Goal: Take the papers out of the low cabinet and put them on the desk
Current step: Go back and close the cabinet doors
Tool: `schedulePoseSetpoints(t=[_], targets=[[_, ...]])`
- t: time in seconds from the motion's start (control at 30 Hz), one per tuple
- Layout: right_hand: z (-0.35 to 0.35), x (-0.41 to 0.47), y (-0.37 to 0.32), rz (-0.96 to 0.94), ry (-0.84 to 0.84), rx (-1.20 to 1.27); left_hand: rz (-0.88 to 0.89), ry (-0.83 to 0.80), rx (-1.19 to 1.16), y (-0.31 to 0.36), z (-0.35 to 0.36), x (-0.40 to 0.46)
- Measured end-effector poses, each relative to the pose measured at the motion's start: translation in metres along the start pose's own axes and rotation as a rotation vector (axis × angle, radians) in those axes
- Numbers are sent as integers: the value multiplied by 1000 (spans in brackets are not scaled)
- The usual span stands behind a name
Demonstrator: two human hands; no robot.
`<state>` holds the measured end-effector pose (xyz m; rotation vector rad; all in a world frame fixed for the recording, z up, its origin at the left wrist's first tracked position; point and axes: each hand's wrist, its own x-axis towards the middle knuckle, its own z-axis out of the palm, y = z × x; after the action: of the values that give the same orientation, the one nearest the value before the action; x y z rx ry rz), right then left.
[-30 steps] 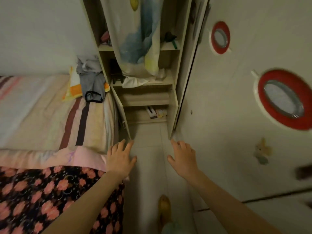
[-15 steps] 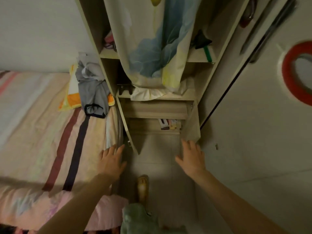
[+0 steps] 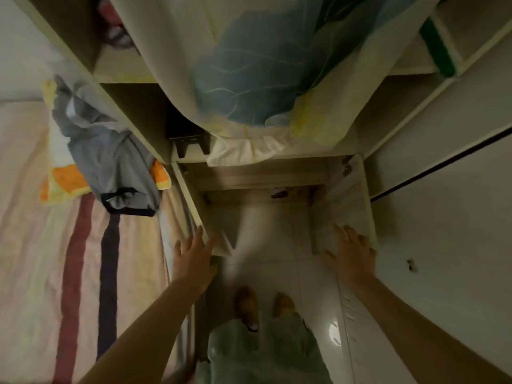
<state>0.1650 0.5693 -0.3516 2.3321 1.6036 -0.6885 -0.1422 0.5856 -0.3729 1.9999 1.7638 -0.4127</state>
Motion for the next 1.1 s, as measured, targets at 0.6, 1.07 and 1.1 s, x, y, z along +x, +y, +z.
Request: schedulePoseSetpoints(t=[0.6,1.07,1.1], targets=[[29,112,58,291,44,179,-154,90,-532,58,28,90],[27,133,-39,-29,45,367,-14,52,-92,78,8,149],[26,138,-45,-41,62,334,-14,51,-46,79,6,157]])
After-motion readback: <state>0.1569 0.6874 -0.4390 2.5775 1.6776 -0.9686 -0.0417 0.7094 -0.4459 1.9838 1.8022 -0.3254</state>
